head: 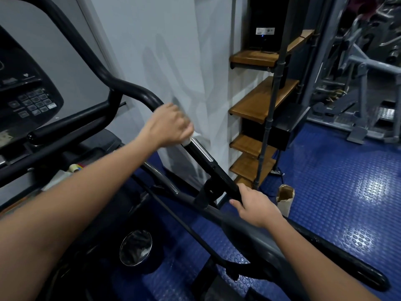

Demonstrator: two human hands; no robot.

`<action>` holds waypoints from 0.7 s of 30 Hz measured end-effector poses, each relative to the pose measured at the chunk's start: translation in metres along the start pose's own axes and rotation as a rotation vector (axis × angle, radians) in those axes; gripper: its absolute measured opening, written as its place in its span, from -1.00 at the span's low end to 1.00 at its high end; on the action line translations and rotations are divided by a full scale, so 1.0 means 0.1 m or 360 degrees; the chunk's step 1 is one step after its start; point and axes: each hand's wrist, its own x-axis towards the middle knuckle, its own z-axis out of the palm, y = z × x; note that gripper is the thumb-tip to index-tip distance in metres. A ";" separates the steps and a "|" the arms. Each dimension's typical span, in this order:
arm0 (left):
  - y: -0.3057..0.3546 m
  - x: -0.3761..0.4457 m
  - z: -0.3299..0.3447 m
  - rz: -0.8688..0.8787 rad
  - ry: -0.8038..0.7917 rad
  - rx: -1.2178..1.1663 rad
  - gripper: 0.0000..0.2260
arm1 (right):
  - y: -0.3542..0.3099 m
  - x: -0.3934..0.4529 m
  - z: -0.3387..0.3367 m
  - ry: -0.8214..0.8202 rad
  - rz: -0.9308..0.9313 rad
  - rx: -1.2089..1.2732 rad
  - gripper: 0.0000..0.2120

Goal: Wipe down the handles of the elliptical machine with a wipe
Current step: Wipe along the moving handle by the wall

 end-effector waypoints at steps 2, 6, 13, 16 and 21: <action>-0.06 0.14 -0.15 -0.0118 -0.0242 0.0103 -0.51 | 0.00 0.01 0.00 0.0005 0.0000 -0.0009 -0.71; 0.17 0.34 -0.26 -0.0271 -0.0680 0.0251 -0.58 | -0.01 0.01 0.00 0.0002 0.0019 -0.0022 -0.73; 0.99 -0.14 -0.06 0.0075 -0.0304 -0.0038 -0.51 | -0.01 0.02 -0.02 -0.0049 0.0025 -0.0004 -0.74; 0.76 -0.38 0.15 0.0221 -0.0037 -0.0091 -0.56 | -0.01 0.02 -0.04 -0.0092 0.0024 0.0035 -0.74; 0.03 -0.27 0.01 0.0028 0.0054 0.0088 -0.57 | 0.01 0.02 -0.06 -0.0122 0.0034 0.0118 -0.71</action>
